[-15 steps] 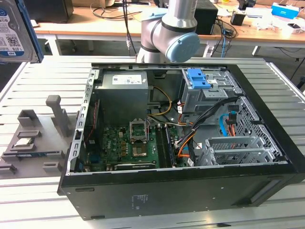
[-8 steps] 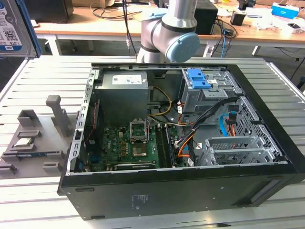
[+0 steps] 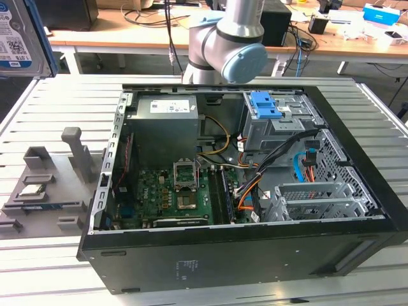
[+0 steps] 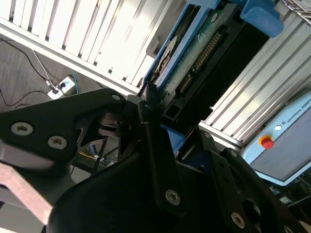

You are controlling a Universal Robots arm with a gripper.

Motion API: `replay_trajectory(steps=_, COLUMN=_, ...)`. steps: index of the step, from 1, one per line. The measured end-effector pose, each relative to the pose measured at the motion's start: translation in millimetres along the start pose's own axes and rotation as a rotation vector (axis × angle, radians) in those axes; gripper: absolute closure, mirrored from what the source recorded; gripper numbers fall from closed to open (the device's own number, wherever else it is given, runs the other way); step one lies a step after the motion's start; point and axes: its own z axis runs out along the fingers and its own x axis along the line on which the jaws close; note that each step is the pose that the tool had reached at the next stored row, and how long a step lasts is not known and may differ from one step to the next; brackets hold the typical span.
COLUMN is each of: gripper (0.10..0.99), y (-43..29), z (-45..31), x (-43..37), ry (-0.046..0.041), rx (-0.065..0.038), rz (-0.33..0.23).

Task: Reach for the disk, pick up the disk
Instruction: 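Pick up the disk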

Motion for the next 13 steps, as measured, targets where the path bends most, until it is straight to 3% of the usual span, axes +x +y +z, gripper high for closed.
replay_trajectory(steps=6, gripper=0.722, y=-25.2, z=-1.0, x=0.0, ry=0.0001, rx=0.0, rz=0.0)
replay_trajectory(steps=11, gripper=0.722, y=-41.3, z=-1.6, x=0.0, ry=0.0, rx=0.0, rz=0.0)
replay_trajectory(steps=13, gripper=0.722, y=-52.0, z=-2.0, x=0.0, ry=0.0001, rx=0.0, rz=0.0)
